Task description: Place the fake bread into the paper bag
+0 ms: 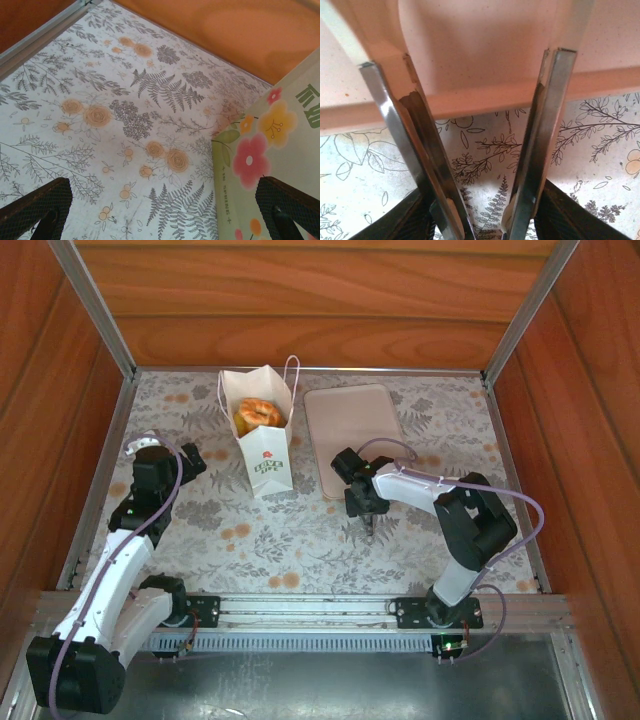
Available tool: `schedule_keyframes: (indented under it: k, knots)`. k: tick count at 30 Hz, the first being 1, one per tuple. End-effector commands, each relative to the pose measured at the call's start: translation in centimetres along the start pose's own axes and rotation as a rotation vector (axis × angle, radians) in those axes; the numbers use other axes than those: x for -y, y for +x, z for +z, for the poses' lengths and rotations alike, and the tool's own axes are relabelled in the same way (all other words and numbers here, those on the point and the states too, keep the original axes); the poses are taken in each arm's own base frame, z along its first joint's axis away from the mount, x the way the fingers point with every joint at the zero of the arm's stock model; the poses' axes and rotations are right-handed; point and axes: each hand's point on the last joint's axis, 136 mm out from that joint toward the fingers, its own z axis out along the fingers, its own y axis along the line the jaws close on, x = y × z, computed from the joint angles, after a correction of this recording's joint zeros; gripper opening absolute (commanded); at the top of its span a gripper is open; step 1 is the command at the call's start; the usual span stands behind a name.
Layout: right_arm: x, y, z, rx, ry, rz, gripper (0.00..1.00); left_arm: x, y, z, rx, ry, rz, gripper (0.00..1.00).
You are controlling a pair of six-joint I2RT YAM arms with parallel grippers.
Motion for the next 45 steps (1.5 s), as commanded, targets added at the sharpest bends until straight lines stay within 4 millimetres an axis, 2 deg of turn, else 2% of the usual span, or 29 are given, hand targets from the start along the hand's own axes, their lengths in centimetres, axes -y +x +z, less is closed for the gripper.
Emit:
schedule_keyframes:
  k: [1, 10, 12, 21, 29, 32, 38, 42, 45]
  knots:
    - [0.4, 0.6, 0.8, -0.020, 0.010, 0.040, 0.55, 0.6, -1.7, -0.5, 0.035, 0.015, 0.006, 1.00]
    - [0.8, 0.0, -0.5, 0.027, 0.006, 0.052, 0.68, 0.8, -1.9, -0.3, 0.027, 0.022, 0.005, 1.00]
    - [0.9, -0.5, -1.6, 0.058, -0.008, 0.059, 0.71, 0.9, -1.9, -0.3, 0.026, 0.026, 0.004, 1.00]
    - [1.3, -0.7, -3.1, 0.082, -0.020, 0.062, 0.83, 0.8, -1.9, -0.2, 0.027, 0.023, 0.004, 1.00]
    - [1.3, -0.4, -2.8, 0.067, -0.015, 0.057, 0.87, 0.9, -1.9, -0.3, 0.026, 0.029, 0.002, 1.00]
    - [1.5, -0.7, -3.5, 0.087, -0.013, 0.056, 0.88, 0.9, -2.0, -0.5, 0.031, 0.028, 0.004, 1.00]
    - [2.6, -2.7, -7.6, 0.226, -0.036, 0.035, 0.89, 0.8, -2.4, -0.7, 0.043, 0.028, 0.004, 1.00]
    - [4.8, -4.4, -11.4, 0.362, -0.020, 0.034, 0.90, 0.6, -2.4, -0.5, 0.050, 0.018, 0.004, 1.00]
    - [6.9, -5.3, -13.7, 0.486, -0.010, 0.054, 0.97, 0.0, -2.4, -0.3, 0.070, -0.007, 0.006, 1.00]
